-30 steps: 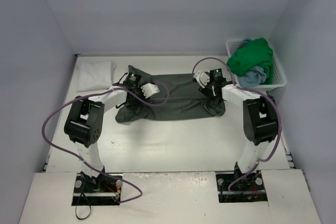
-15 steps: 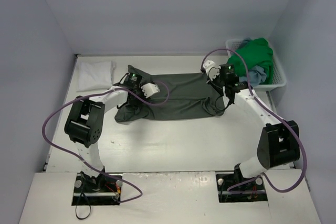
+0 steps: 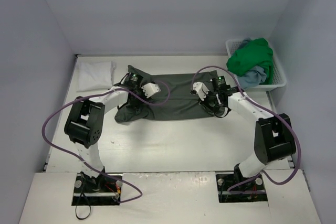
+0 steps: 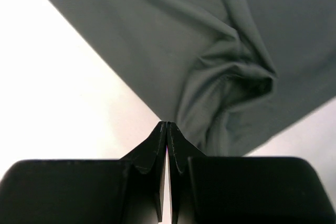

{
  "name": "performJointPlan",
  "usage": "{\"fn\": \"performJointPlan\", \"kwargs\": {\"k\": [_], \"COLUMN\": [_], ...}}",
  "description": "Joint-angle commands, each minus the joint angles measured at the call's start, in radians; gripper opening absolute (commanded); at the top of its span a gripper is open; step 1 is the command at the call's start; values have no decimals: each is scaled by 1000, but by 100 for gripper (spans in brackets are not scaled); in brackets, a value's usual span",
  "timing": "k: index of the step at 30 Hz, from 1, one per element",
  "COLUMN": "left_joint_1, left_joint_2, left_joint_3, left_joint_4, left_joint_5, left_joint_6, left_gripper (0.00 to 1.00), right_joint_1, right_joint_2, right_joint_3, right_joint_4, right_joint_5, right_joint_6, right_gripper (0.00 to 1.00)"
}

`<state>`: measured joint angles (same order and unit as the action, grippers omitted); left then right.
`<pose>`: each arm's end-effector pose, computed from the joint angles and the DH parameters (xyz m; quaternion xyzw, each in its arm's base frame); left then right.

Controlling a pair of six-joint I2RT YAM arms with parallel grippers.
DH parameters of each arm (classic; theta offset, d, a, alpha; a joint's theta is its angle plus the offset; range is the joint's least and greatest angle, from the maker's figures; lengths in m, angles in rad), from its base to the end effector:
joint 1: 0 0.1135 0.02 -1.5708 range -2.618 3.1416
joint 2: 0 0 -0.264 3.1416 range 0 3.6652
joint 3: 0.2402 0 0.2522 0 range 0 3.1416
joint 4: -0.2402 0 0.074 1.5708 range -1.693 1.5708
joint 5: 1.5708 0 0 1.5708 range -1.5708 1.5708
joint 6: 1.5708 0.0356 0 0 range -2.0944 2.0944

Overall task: Fold and stack the t-shirts
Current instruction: Fold the flattened tshirt in 1/3 of the way

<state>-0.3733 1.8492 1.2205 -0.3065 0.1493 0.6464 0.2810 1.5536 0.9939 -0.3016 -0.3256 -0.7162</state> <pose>0.3619 -0.1474 0.1839 0.4827 0.8154 -0.0278 0.3184 0.3092 0.1011 0.2165 -0.4919 0.7858 0.0744 0.3675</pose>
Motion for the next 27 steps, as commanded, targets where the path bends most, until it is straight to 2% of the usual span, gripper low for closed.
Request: {"fn": "performJointPlan", "kwargs": {"k": [1, 3, 13, 27], "left_joint_1": [-6, -6, -7, -7], "left_joint_2": [-64, -59, -70, -58], "left_joint_3": [10, 5, -27, -55], "left_joint_4": [7, 9, 24, 55], "left_joint_5": [15, 21, 30, 22], "left_joint_6": [-11, -13, -11, 2], "left_gripper": [36, 36, 20, 13], "right_joint_1": [21, 29, 30, 29], "right_joint_2": [13, 34, 100, 120], "right_joint_3": [6, 3, -6, -17], "right_joint_4": [-10, 7, 97, 183], "right_joint_5": [-89, -86, -4, 88], "right_joint_6": [-26, -23, -11, 3], "right_gripper": [0, 0, 0, 0]}}
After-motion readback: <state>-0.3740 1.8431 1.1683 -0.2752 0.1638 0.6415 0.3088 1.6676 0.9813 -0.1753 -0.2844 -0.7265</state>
